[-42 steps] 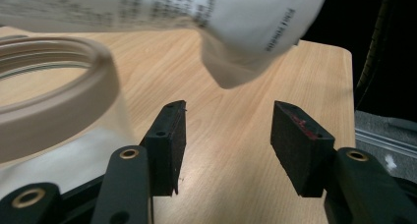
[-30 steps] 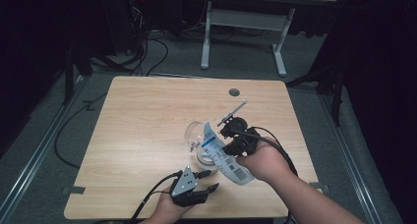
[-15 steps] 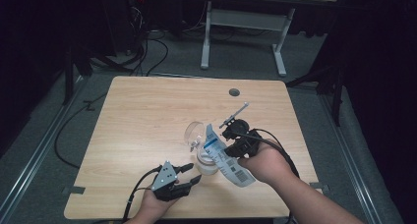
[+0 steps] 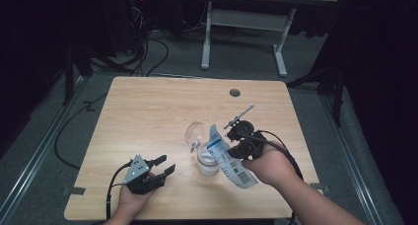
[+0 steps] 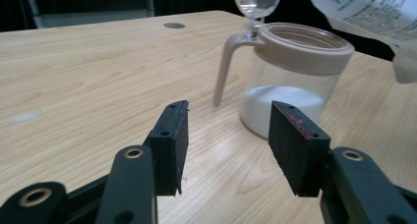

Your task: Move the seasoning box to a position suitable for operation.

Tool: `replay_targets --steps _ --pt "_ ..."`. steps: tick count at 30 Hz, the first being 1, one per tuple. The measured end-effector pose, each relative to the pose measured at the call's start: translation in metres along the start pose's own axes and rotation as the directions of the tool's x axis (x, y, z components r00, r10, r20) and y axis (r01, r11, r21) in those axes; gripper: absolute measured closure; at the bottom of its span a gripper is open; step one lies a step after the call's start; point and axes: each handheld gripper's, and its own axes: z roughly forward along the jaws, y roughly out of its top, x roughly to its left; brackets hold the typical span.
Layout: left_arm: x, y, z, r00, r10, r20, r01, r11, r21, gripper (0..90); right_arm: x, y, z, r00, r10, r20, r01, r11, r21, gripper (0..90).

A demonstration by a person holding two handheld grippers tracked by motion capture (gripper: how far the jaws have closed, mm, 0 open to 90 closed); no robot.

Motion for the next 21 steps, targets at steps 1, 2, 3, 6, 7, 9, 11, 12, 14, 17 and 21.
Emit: replay_targets --steps 1,2,3,6,7,9,11,12,14,17,21 --pt "0.002 0.000 -0.001 0.9998 -0.017 0.007 0.017 0.9999 -0.002 50.2 -0.001 -0.001 0.000 1.0000 -0.007 -0.001 0.007 1.000 -0.005 89.9" --pt "0.003 -0.001 -0.001 0.9993 -0.035 0.013 0.035 0.9994 -0.005 50.2 -0.001 -0.002 0.000 1.0000 -0.001 0.002 0.001 1.000 -0.003 89.9" --pt "0.004 -0.001 -0.002 0.9990 -0.042 0.012 0.042 0.9991 -0.008 50.2 -0.002 -0.003 0.000 1.0000 0.004 0.003 -0.004 1.000 -0.002 89.9" --pt "0.004 -0.001 -0.002 0.9991 -0.042 0.010 0.042 0.9991 -0.007 50.2 -0.005 -0.006 0.000 1.0000 0.005 0.003 -0.005 1.000 -0.007 89.9" --pt "0.004 -0.001 -0.002 0.9991 -0.041 0.009 0.041 0.9991 -0.008 50.1 -0.006 -0.007 0.000 0.9999 0.009 0.007 -0.009 1.000 -0.006 89.9" --pt "0.004 -0.001 -0.001 0.9991 -0.041 0.009 0.041 0.9991 -0.006 50.2 -0.008 -0.010 -0.001 0.9999 0.014 0.002 -0.014 1.000 -0.009 89.9" --pt "0.004 -0.002 -0.001 0.9992 -0.039 0.007 0.039 0.9992 -0.003 50.1 -0.011 -0.013 -0.002 0.9997 0.022 0.008 -0.022 1.000 -0.007 89.9" --pt "0.004 -0.002 -0.001 0.9993 -0.037 0.006 0.037 0.9993 -0.001 50.1 -0.013 -0.014 -0.002 0.9996 0.028 0.008 -0.028 1.000 -0.010 89.9" --pt "0.004 -0.002 0.000 0.9992 -0.039 0.003 0.039 0.9992 -0.001 50.1 -0.016 -0.018 -0.002 0.9992 0.038 0.012 -0.038 0.999 -0.010 89.9" --pt "0.005 -0.003 0.000 0.9992 -0.041 0.002 0.041 0.9992 0.001 50.2 -0.020 -0.025 -0.002 0.9984 0.054 0.014 -0.054 0.999 -0.008 89.9" --pt "0.004 -0.004 0.001 0.9991 -0.041 0.004 0.041 0.9991 0.007 50.1 -0.027 -0.033 -0.001 0.9968 0.076 0.022 -0.076 0.997 -0.010 89.9"
